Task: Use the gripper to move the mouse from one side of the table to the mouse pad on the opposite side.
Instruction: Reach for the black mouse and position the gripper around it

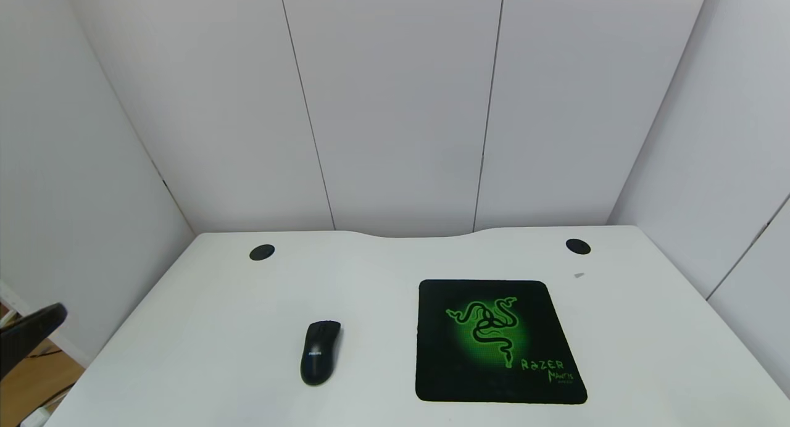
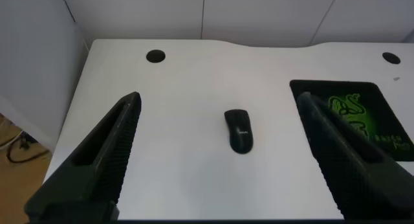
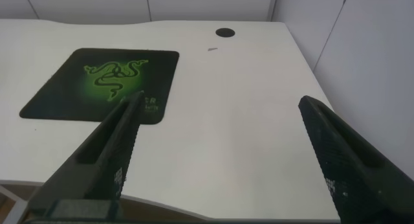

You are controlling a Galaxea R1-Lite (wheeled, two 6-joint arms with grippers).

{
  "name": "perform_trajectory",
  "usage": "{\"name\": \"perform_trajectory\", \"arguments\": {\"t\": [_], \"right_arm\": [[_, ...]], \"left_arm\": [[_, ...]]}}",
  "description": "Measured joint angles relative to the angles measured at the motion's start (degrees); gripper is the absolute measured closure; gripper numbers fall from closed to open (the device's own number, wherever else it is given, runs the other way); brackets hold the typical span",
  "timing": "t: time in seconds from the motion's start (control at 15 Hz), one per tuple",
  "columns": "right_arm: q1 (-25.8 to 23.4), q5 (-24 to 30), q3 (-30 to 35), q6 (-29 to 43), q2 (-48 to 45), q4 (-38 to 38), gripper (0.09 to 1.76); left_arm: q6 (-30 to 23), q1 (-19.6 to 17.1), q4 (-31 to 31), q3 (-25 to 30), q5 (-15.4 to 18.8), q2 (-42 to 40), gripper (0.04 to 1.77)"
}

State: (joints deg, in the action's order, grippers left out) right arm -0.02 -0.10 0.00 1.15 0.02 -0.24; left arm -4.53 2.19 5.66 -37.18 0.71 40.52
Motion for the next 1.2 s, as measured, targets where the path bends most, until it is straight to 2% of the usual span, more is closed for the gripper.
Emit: {"name": "perform_trajectory", "arguments": {"t": [0.2, 0.53, 0.87, 1.2], "right_arm": [[0.00, -0.04, 0.00, 0.00, 0.00, 0.00, 0.14], [0.00, 0.00, 0.00, -0.02, 0.00, 0.02, 0.14], [0.00, -0.01, 0.00, -0.02, 0.00, 0.00, 0.14], [0.00, 0.00, 0.00, -0.02, 0.00, 0.00, 0.14]], "left_arm": [[-0.04, -0.33, 3.67, -5.78, -0.39, 9.92, 0.09], [-0.68, -0.05, 17.71, -18.43, -0.17, 24.60, 0.09], [-4.61, 2.55, 30.15, -29.62, -0.28, 35.39, 0.09], [-7.95, 5.72, 33.50, -35.65, -0.33, 44.29, 0.09]]}}
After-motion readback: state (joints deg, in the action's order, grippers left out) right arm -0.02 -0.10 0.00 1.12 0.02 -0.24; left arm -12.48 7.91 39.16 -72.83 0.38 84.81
